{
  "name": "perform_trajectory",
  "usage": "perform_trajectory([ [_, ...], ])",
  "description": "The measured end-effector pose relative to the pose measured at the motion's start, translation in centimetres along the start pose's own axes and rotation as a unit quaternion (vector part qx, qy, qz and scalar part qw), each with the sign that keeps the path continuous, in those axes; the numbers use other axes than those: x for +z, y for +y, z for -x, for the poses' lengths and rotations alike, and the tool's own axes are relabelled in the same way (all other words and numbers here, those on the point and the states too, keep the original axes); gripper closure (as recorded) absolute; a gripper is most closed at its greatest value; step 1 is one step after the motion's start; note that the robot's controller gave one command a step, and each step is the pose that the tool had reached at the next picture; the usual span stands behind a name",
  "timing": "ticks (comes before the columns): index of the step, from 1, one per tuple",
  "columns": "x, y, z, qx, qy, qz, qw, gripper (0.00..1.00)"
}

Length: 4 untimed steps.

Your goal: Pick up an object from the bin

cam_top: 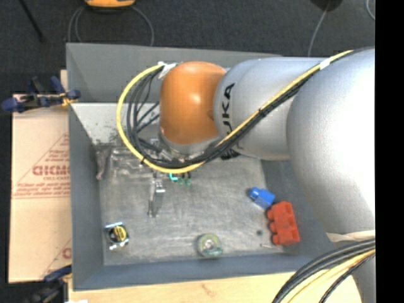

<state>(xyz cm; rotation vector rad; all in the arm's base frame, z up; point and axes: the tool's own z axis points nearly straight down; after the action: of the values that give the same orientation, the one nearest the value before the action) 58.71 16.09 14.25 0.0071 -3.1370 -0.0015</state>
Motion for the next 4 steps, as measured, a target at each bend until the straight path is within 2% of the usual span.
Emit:
perform_trajectory([
  [1, 2.3, -4.7, 4.0, -0.045, -0.0131, 0.002, 0.9989, 0.00],
  [2, 0.2, -2.9, 6.2, -0.007, -0.0065, 0.001, 1.0000, 0.00],
  [3, 3.1, -2.0, 6.7, -0.069, -0.0033, -0.001, 0.9976, 0.00],
  [4, 4.5, -2.0, 6.6, -0.086, -0.0081, 0.000, 0.9963, 0.00],
])
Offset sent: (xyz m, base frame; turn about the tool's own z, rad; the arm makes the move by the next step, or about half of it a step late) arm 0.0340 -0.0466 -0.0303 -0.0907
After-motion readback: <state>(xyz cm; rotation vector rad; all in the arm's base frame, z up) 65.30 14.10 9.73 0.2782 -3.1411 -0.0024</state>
